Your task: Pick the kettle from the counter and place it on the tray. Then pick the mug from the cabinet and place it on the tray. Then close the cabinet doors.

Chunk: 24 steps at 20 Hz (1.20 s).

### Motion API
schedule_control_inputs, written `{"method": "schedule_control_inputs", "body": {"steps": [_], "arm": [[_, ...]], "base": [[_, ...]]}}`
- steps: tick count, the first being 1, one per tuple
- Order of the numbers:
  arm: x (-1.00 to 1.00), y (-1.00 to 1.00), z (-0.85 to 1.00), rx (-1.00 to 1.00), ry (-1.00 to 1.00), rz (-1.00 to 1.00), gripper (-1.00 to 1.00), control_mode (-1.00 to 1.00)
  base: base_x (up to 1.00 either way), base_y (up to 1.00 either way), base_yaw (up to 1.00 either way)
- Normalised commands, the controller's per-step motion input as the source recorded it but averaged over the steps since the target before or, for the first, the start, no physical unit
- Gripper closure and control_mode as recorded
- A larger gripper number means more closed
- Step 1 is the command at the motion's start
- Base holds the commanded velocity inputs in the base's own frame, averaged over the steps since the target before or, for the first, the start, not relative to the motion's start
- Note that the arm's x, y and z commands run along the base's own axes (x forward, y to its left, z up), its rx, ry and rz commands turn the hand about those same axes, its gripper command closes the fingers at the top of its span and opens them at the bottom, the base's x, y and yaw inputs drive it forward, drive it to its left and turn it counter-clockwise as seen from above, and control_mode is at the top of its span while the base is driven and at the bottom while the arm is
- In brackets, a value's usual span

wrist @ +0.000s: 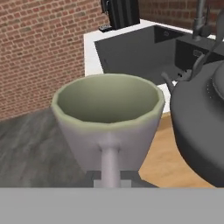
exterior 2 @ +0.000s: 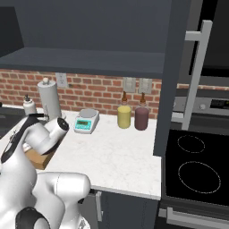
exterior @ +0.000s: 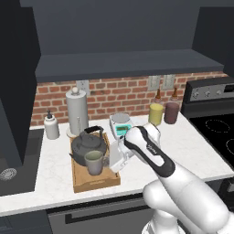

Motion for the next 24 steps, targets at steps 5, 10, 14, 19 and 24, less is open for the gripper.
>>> {"method": "schedule_control_inputs", "body": {"steps": [5, 10, 14, 19, 24], "arm": [[0.22, 0.10, -0.13, -0.01, -0.04, -0.05, 1.00, -1.00], [0.20, 0.00, -0.17, 0.00, -0.01, -0.09, 1.00, -1.00], [0.15, 0.01, -0.23, 0.00, 0.00, -0.10, 1.00, -1.00], [0.22, 0.00, -0.18, 0.00, 0.00, -0.09, 1.00, -1.00], [0.13, -0.06, -0.08, 0.00, 0.00, -0.07, 1.00, -1.00]], "base": [[0.00, 0.00, 0.00], [0.00, 0.00, 0.00], [0.00, 0.00, 0.00], [0.00, 0.00, 0.00], [0.00, 0.00, 0.00]]}}
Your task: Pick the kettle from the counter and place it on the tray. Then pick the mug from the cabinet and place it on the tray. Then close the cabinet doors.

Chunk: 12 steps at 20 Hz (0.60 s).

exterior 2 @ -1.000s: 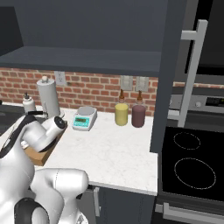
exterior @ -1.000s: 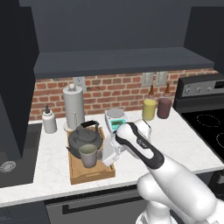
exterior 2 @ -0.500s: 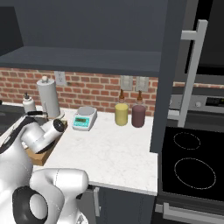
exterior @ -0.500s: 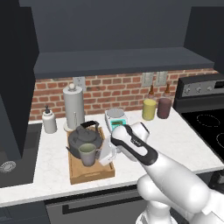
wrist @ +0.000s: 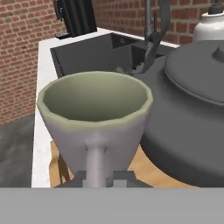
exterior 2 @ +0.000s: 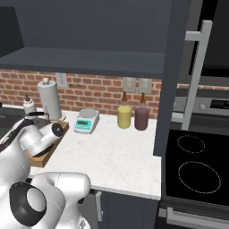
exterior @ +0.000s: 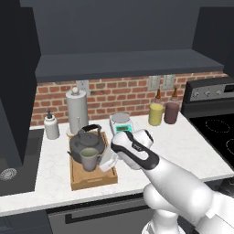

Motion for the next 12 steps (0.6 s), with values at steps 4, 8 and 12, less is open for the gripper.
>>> {"method": "schedule_control_inputs", "body": {"steps": [4, 8, 12], "arm": [[-0.06, -0.34, 0.00, 0.00, 0.00, -0.09, 1.00, -1.00], [-0.10, -0.43, 0.00, -0.01, -0.05, -0.12, 1.00, -1.00], [-0.07, -0.32, 0.00, 0.00, -0.06, -0.11, 1.00, -1.00]], "base": [[0.00, 0.00, 0.00], [0.00, 0.00, 0.00], [0.00, 0.00, 0.00]]}}
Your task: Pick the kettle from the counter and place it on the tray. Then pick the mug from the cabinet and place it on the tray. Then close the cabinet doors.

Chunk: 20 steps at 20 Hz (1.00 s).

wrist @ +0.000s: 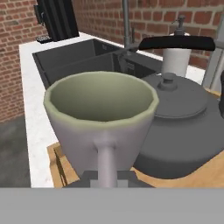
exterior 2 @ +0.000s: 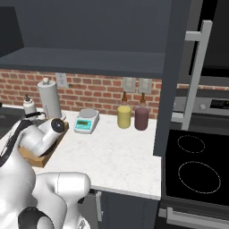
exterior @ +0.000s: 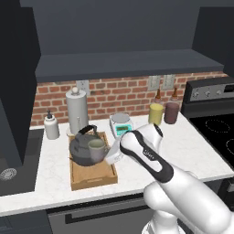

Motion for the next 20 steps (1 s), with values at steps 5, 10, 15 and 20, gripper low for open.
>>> {"method": "schedule_control_inputs", "body": {"steps": [5, 10, 15, 20], "arm": [[-0.28, -0.14, -0.13, 0.00, 0.00, -0.11, 1.00, -1.00], [-0.37, -0.01, -0.39, -0.01, 0.00, -0.09, 1.00, -1.00], [-0.09, -0.02, -0.44, 0.00, -0.03, -0.02, 1.00, -1.00], [0.00, -0.16, -0.38, 0.00, -0.08, 0.00, 1.00, -1.00]], "base": [[0.00, 0.00, 0.00], [0.00, 0.00, 0.00], [0.00, 0.00, 0.00], [0.00, 0.00, 0.00]]}}
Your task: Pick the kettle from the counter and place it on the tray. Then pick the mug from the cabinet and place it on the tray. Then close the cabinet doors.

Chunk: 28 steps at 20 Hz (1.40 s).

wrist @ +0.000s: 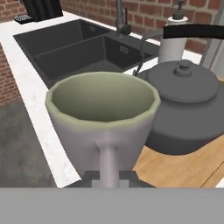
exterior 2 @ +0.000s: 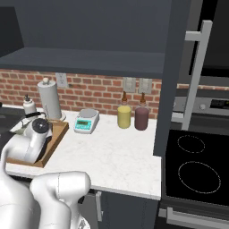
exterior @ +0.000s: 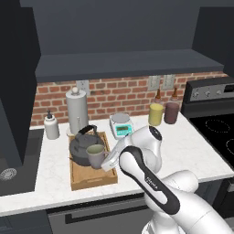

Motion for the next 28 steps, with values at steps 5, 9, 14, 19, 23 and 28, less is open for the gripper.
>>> {"method": "schedule_control_inputs", "body": {"steps": [5, 9, 14, 19, 23, 28], "arm": [[0.01, -0.22, -0.52, 0.00, -0.03, 0.00, 1.00, -1.00], [0.13, -0.20, -0.47, 0.00, 0.00, 0.00, 1.00, -1.00], [0.29, -0.23, -0.50, 0.00, 0.00, 0.00, 1.00, -1.00], [0.33, -0.20, -0.58, 0.00, 0.00, 0.00, 1.00, -1.00], [0.19, -0.12, -0.61, 0.00, -0.01, 0.00, 1.00, -1.00], [0.11, -0.05, -0.52, 0.01, -0.05, 0.00, 1.00, -1.00]], "base": [[0.00, 0.00, 0.00], [0.00, 0.00, 0.00], [0.00, 0.00, 0.00], [0.00, 0.00, 0.00], [0.00, 0.00, 0.00], [0.00, 0.00, 0.00]]}}
